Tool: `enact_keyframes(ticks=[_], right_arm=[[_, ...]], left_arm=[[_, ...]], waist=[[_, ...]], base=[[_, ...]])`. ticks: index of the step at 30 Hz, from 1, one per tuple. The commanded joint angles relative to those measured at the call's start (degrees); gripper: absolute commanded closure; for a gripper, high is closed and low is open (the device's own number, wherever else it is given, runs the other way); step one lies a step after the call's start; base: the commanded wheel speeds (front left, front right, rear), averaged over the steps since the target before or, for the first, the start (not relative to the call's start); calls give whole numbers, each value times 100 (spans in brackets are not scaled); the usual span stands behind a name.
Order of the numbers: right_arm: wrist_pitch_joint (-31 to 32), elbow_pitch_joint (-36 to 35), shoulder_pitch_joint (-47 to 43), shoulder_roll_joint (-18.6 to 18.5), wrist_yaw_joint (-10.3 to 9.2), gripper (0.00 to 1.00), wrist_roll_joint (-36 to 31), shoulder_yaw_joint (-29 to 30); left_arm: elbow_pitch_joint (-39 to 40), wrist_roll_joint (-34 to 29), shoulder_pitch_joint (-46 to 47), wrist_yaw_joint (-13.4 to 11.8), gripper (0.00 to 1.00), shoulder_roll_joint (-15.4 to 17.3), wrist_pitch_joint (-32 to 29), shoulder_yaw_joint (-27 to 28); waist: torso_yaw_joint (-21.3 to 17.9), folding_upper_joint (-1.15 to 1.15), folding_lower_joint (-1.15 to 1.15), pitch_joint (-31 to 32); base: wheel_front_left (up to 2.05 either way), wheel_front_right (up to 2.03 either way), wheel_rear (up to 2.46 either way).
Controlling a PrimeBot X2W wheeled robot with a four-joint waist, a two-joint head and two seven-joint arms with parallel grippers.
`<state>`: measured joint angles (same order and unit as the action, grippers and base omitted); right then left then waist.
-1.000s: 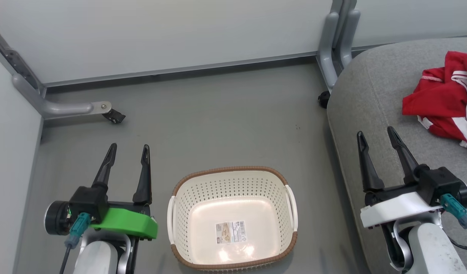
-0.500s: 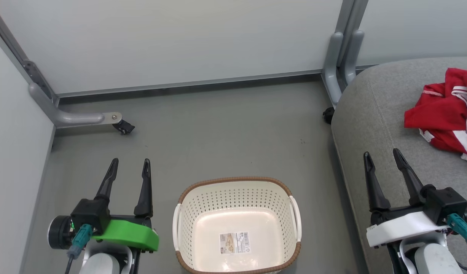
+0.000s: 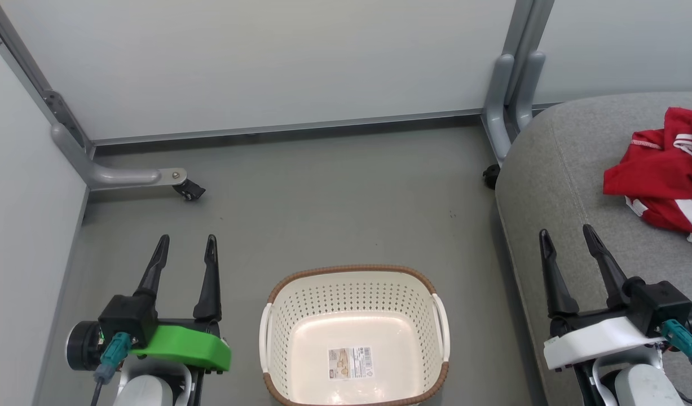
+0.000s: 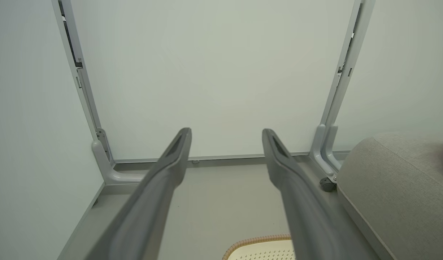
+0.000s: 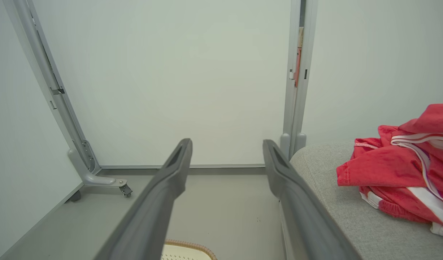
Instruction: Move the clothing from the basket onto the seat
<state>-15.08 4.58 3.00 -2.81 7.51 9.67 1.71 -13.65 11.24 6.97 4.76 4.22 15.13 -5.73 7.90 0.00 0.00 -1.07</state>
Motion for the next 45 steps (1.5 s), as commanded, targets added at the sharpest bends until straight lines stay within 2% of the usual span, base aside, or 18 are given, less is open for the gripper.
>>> enact_keyframes(ticks=[1, 13, 14, 18, 45], right_arm=[[-10, 17, -52, -17, -4, 0, -11, 6], [-8, 70, -42, -17, -4, 0, -4, -7], [1, 69, -3, 3, 0, 100, 1, -11], [36, 258, -40, 43, 0, 100, 82, -8], [766, 480, 102, 20, -1, 100, 2896, 161]], left_arm=[[-9, 44, -42, 13, 0, -11, 1, 22], [-37, -82, -7, -105, 0, -7, 1, 46], [-48, -69, -2, -73, 100, -2, -1, 23], [-234, 9, -77, -70, 100, -7, -34, 31], [-150, 2795, -70, 50, 100, -49, -763, 444]], waist=[[3, 0, 0, 3], [15, 0, 0, 35], [14, 0, 0, 35], [10, 0, 0, 36], [-170, 0, 0, 48]], base=[[0, 0, 0], [0, 0, 0], [0, 0, 0], [0, 0, 0], [0, 0, 0]])
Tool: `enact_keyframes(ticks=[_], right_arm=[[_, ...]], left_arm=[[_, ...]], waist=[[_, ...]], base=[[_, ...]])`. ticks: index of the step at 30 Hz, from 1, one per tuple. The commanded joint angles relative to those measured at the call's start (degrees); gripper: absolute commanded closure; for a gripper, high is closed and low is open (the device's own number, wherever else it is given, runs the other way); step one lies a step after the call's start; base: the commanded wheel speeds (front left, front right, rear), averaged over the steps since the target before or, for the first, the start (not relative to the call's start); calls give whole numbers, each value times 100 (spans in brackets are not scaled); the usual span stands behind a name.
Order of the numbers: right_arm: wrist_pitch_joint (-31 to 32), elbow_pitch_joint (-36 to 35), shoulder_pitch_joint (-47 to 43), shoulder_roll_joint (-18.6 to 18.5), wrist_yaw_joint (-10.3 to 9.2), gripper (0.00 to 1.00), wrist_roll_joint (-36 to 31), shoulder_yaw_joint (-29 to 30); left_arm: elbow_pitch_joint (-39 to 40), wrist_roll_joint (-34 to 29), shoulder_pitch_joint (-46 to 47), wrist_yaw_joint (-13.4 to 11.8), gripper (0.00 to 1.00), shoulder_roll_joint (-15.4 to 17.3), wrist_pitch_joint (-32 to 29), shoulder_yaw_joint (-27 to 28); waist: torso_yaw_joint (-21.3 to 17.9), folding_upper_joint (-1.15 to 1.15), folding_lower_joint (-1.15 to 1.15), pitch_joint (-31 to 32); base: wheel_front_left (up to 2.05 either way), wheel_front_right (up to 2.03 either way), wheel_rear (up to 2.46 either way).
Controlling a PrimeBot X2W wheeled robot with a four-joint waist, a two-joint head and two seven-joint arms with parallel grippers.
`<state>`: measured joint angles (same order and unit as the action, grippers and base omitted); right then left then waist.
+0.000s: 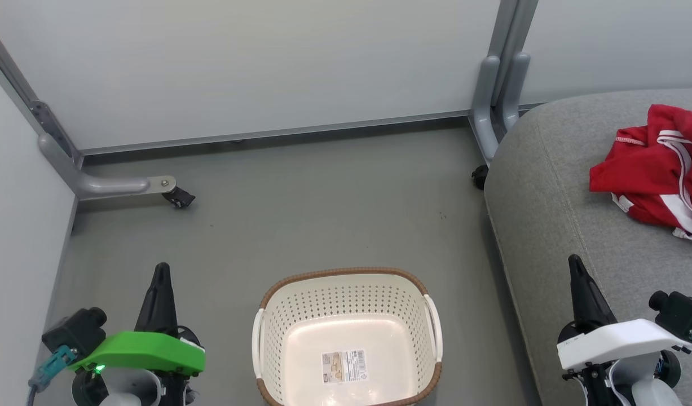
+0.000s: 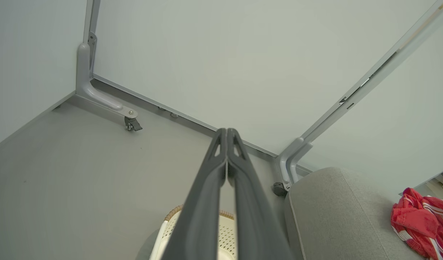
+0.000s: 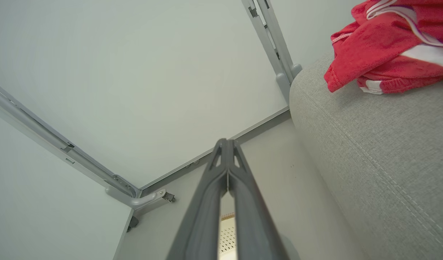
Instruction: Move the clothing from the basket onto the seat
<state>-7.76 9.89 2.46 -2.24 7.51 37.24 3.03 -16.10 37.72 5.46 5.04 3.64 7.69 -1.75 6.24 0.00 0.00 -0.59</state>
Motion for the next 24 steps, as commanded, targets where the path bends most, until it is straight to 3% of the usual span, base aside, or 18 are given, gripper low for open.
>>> enact_keyframes(ticks=[1, 24], right_arm=[[52, -45, 159, -37, -1, 100, 214, 34], [501, 100, 244, -53, -2, 100, 1929, 139]], left_arm=[[97, 218, 82, 27, 100, 8, -39, 58], [139, 1920, 94, 106, 100, -17, -488, 312]], waist=[[-9, 0, 0, 1], [-156, 0, 0, 11]], base=[[0, 0, 0], [0, 0, 0]])
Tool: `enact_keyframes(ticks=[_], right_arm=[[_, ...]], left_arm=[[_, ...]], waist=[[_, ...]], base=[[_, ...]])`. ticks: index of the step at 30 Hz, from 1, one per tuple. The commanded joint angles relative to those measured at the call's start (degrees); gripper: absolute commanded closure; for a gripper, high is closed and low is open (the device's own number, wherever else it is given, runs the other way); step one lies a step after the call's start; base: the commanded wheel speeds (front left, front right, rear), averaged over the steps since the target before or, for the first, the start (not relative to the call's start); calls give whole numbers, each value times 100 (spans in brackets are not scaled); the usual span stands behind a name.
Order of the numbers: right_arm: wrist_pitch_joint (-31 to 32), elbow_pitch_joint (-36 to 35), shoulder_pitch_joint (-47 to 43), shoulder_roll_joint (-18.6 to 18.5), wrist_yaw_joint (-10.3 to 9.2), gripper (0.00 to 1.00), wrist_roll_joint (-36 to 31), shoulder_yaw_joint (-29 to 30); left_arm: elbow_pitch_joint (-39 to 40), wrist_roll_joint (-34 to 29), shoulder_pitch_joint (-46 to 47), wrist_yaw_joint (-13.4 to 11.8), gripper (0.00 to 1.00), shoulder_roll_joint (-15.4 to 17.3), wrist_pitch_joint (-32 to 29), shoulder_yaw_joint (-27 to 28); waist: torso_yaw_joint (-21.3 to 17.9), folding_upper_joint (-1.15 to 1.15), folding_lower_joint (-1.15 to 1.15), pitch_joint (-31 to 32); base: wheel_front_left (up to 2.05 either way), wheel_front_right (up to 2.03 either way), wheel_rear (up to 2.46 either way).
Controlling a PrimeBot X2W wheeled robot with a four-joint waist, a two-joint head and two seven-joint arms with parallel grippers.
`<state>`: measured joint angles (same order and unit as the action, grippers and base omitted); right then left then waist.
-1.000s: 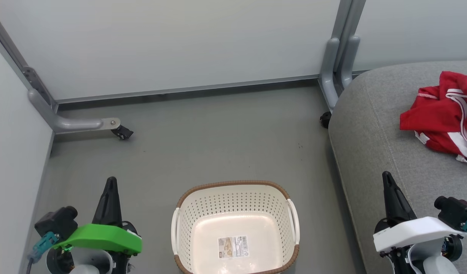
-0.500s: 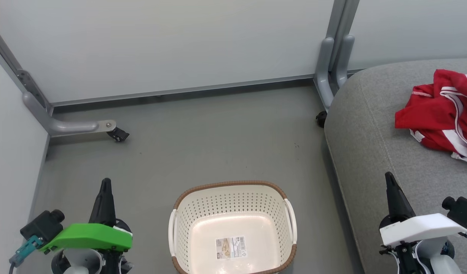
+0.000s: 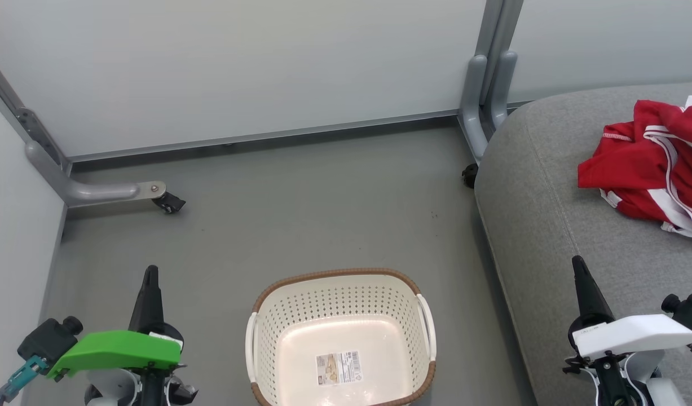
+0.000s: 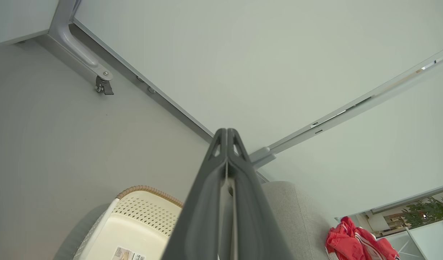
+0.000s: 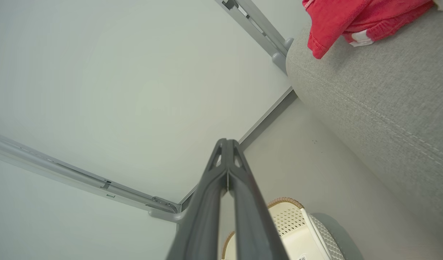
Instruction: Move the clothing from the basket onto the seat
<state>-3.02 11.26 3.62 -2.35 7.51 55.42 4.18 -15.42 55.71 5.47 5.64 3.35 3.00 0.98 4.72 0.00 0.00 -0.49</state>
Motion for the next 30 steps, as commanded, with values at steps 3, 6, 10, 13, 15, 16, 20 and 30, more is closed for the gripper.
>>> enact_keyframes(ticks=[3, 6, 10, 13, 15, 16, 20, 30], right_arm=[[79, -20, 142, -44, -1, 100, 314, 36], [127, -3, 145, -45, -1, 100, 498, 48], [194, 19, 156, -47, -1, 100, 742, 64], [254, 40, 170, -50, -2, 100, 977, 78], [286, 50, 177, -50, -2, 100, 1094, 86], [305, 55, 180, -51, -2, 100, 1157, 90], [360, 75, 194, -52, -2, 100, 1379, 103], [502, 122, 213, -56, -2, 100, 1904, 136]], left_arm=[[76, 324, 94, 51, 100, 10, -76, 69], [80, 501, 95, 57, 100, 8, -125, 96], [86, 745, 97, 69, 100, 3, -191, 134], [92, 975, 99, 83, 100, -1, -250, 171], [95, 1091, 100, 89, 100, -2, -283, 188], [97, 1155, 100, 92, 100, -4, -298, 197], [102, 1376, 102, 97, 100, -8, -356, 228], [114, 1896, 105, 121, 100, -16, -492, 307]], waist=[[-23, 0, 0, 2], [-41, 0, 0, 3], [-67, 0, 0, 5], [-92, 0, 0, 6], [-105, 0, 0, 7], [-112, 0, 0, 8], [-137, 0, 0, 9], [-200, 0, 0, 13]], base=[[0, 0, 0], [0, 0, 0], [0, 0, 0], [0, 0, 0], [0, 0, 0], [0, 0, 0], [0, 0, 0], [0, 0, 0]])
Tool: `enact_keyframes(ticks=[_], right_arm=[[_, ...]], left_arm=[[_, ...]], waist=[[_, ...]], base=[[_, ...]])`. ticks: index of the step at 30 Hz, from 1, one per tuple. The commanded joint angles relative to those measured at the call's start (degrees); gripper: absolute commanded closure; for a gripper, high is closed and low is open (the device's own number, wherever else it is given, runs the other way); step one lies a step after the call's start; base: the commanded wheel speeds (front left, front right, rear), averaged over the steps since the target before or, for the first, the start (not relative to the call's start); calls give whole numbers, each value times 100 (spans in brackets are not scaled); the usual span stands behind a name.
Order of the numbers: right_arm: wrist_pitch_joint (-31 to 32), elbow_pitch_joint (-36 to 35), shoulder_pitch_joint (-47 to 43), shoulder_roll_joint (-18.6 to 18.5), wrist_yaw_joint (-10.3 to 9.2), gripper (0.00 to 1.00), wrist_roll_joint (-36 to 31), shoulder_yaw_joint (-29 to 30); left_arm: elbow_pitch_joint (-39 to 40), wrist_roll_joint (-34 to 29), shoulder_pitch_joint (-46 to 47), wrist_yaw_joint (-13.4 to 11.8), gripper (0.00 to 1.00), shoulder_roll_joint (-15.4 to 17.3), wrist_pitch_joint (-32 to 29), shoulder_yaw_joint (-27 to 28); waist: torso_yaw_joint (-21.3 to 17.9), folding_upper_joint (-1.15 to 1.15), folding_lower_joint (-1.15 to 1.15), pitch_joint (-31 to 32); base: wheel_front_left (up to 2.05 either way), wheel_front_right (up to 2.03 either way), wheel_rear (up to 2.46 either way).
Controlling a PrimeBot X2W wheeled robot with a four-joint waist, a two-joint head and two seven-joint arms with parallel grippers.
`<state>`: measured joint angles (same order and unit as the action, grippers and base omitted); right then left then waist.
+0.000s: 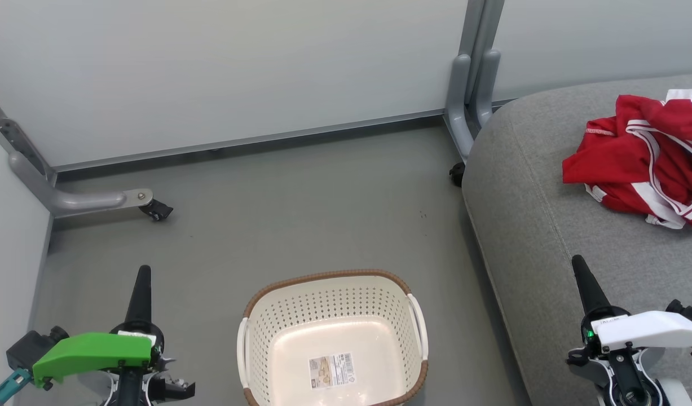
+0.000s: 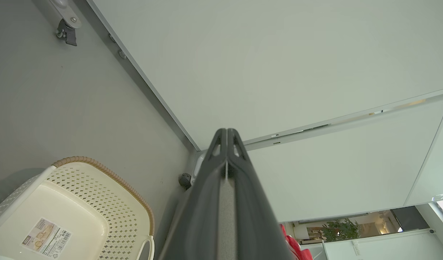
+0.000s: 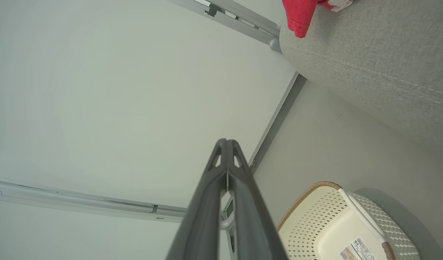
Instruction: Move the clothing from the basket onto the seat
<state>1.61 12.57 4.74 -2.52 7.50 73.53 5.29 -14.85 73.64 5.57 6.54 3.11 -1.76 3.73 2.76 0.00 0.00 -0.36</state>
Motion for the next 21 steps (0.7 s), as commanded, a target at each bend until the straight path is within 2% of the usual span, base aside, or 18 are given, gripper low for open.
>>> enact_keyframes(ticks=[1, 21], right_arm=[[47, -6, 103, -38, -1, 100, 135, 27], [295, 76, 142, -46, -1, 100, 1058, 83]], left_arm=[[58, 138, 95, 33, 100, 6, -30, 39], [76, 1055, 101, 70, 100, -10, -272, 172]], waist=[[-9, 0, 0, 1], [-136, 0, 0, 9]], base=[[0, 0, 0], [0, 0, 0]])
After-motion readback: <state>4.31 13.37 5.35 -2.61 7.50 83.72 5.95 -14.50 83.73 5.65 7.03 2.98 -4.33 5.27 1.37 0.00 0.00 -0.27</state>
